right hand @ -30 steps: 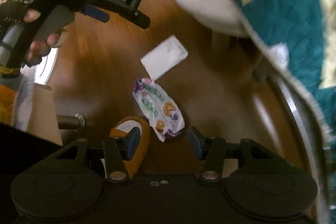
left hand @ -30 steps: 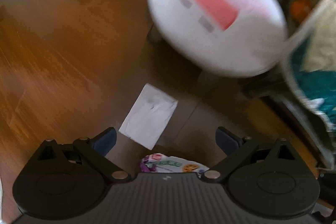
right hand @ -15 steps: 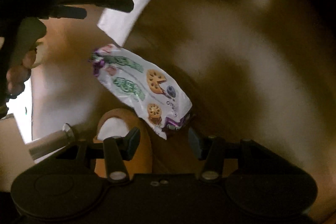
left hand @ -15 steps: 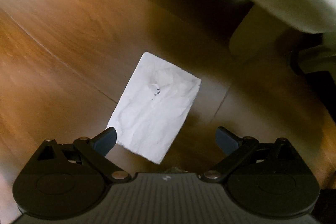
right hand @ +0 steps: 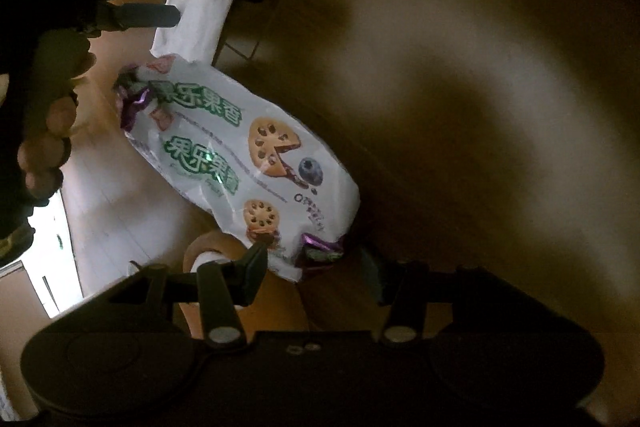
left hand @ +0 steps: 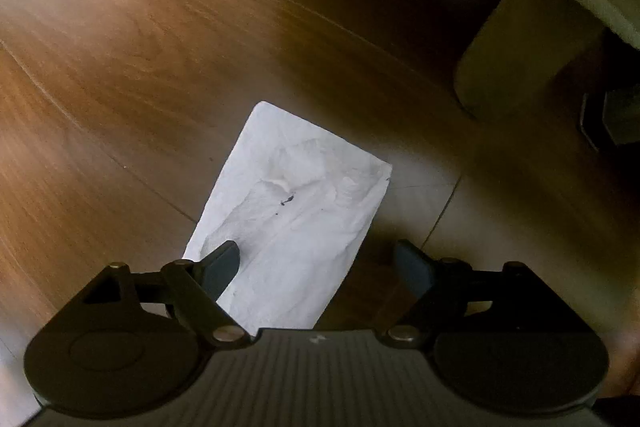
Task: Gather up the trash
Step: 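Grasp the flat white tissue with left while right grasps the cookie-print snack bag, then lift the white tissue and snack bag and carry them over the wastebasket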
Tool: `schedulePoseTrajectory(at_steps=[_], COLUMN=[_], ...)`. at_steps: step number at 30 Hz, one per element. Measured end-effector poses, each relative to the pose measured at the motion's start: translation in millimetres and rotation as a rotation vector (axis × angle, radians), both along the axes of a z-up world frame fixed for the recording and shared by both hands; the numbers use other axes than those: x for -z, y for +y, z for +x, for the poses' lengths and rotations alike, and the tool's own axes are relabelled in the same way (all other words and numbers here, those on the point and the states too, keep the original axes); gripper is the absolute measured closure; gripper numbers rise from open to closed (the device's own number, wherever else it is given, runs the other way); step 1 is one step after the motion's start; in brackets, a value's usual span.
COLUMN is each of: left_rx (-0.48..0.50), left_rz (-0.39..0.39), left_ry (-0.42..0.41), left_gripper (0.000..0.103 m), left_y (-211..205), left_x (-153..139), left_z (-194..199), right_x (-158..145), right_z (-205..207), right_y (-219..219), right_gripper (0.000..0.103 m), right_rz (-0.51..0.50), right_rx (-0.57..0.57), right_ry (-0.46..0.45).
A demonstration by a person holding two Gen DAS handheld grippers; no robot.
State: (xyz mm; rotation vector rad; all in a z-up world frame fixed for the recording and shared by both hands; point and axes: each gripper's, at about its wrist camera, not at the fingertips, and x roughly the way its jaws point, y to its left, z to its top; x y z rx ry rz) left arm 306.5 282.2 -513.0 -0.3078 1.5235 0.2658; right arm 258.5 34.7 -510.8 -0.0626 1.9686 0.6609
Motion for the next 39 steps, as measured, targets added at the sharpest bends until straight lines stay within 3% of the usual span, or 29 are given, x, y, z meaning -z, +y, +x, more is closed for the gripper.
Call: schedulePoseTrajectory(at_steps=[2, 3, 6, 8, 11, 21, 29, 39], left_rx=[-0.021, -0.033, -0.063, -0.087, -0.12, -0.174, -0.165, -0.115], left_rz=[0.019, 0.03, 0.05, 0.051, 0.032, 0.017, 0.0, 0.005], left_ry=[-0.005, -0.005, -0.015, -0.018, -0.02, -0.074, -0.142, -0.286], left_gripper=[0.036, 0.041, 0.061, 0.083, 0.092, 0.094, 0.094, 0.094], left_y=[-2, -2, 2, 6, 13, 20, 26, 12], left_x=[0, -1, -5, -7, -8, -54, -139, -256], left_z=[-3, -5, -13, -16, -20, -41, -56, -81], right_x=[2, 1, 0, -3, -9, -65, -140, -263], right_z=[-1, -1, -3, -5, -5, 17, 17, -2], right_y=[0, 0, 2, 3, 3, -30, -69, -124], right_gripper=[0.058, 0.067, 0.077, 0.08, 0.082, 0.083, 0.083, 0.083], right_rz=[0.003, 0.002, 0.004, 0.009, 0.011, 0.019, 0.013, 0.052], right_rx=[-0.001, -0.004, -0.022, -0.033, -0.059, -0.026, 0.036, 0.121], right_ry=[-0.011, -0.017, -0.028, -0.047, -0.097, -0.294, -0.444, -0.63])
